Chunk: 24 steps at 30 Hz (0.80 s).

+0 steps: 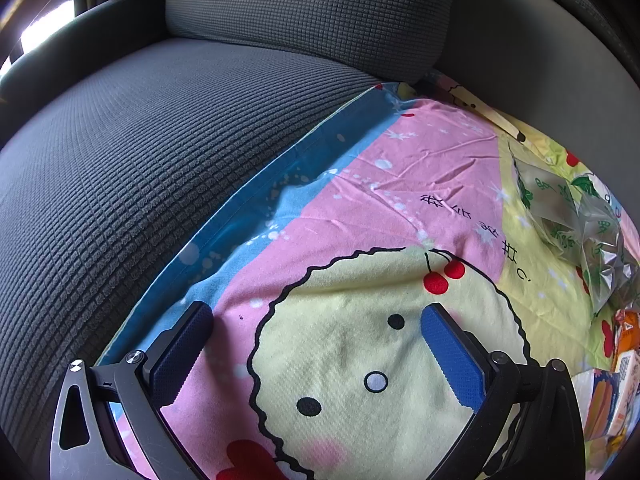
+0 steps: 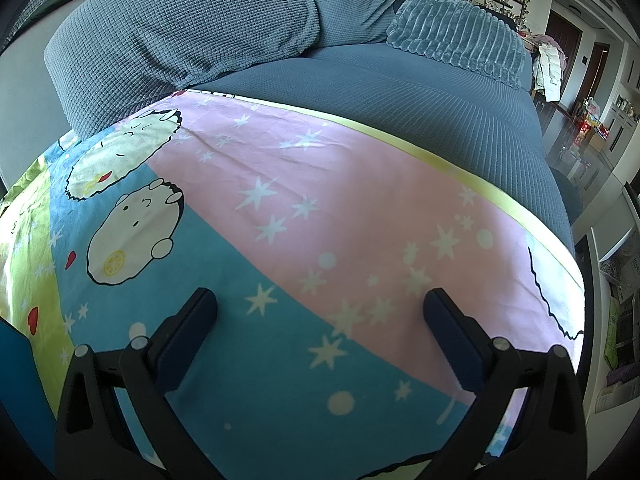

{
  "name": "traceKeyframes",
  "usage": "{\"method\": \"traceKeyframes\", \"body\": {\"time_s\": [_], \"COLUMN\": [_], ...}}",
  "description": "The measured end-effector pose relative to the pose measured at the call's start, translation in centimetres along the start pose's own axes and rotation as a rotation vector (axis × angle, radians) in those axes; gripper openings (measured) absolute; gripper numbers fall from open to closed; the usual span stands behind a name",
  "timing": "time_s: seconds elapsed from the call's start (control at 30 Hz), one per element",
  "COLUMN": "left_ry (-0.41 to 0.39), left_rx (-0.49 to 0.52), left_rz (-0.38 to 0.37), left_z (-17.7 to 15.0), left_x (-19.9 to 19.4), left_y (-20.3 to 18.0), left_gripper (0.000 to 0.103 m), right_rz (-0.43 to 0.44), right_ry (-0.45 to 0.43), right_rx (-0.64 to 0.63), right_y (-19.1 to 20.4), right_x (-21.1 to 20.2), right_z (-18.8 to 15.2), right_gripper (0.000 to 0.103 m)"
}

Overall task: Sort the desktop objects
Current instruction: 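Swing both tools from the sofa cushions toward the cluttered blanket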

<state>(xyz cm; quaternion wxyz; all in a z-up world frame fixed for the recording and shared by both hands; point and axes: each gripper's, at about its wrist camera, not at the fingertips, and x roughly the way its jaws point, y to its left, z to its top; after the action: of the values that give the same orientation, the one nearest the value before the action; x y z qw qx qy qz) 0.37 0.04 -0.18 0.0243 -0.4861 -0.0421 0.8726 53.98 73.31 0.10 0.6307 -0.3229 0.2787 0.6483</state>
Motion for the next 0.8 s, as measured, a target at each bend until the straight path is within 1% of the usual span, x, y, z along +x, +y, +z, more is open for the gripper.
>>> {"method": "traceKeyframes", "body": {"time_s": [0.53,0.67,0.8], "left_ry": [-0.001,0.006,0.007], "left_rx": [-0.003,0.009,-0.005], "left_rz": [-0.005,0.017,-0.003], "left_z": [0.30,0.38,0.34], "left_x": [-0.02,0.09,-0.08], "left_y": [0.27,-0.05,0.34], "left_gripper": [0.103,0.103,0.103], "right_rz": [-0.002,-0.002,0.004], "right_ry": [0.001,0.003,0.014], "right_rx": [-0.002,-0.002,-0.003], "right_y": [0.02,-0.13,0.01], "right_x": [0.01,0.03,0.06], "right_z": [0.02,0.03,0.48], "right_gripper": [0.103,0.103,0.103]}}
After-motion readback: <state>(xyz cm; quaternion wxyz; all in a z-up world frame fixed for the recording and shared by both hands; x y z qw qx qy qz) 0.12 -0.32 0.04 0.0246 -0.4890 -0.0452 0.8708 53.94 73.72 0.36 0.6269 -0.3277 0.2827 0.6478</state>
